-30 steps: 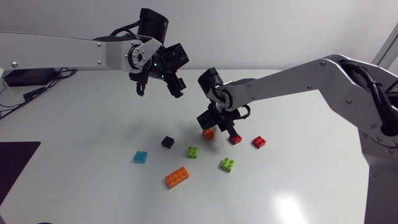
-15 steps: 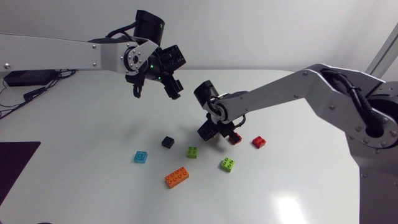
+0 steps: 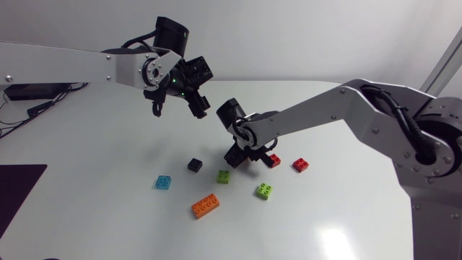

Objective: Separate the duplo bricks

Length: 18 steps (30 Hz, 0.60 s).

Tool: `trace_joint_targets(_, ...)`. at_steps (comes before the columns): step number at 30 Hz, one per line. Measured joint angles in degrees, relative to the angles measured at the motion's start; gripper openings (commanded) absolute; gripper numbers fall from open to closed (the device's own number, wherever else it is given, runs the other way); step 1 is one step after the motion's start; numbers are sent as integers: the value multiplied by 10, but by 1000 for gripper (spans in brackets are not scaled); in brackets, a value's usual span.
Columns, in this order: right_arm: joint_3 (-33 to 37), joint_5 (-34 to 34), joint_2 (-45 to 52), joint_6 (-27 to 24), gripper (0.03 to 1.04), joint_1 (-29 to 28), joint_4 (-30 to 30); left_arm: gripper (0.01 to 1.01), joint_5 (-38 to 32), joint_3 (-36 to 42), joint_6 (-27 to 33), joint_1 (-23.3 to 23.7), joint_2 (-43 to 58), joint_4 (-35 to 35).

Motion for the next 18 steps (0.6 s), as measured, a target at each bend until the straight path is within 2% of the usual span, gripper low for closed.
trace_joint_targets(4, 0, 16, 5, -11, 430, 0, 10, 848, 0, 0, 0, 0, -1, 0)
trace_joint_targets(16, 0, 34, 20, -26, 718, 4, 28, 849, 0, -19, 0, 0, -4, 1)
trace_joint_targets(18, 1, 35, 20, -28, 800, 5, 30, 849, 0, -19, 0, 0, -7, 1)
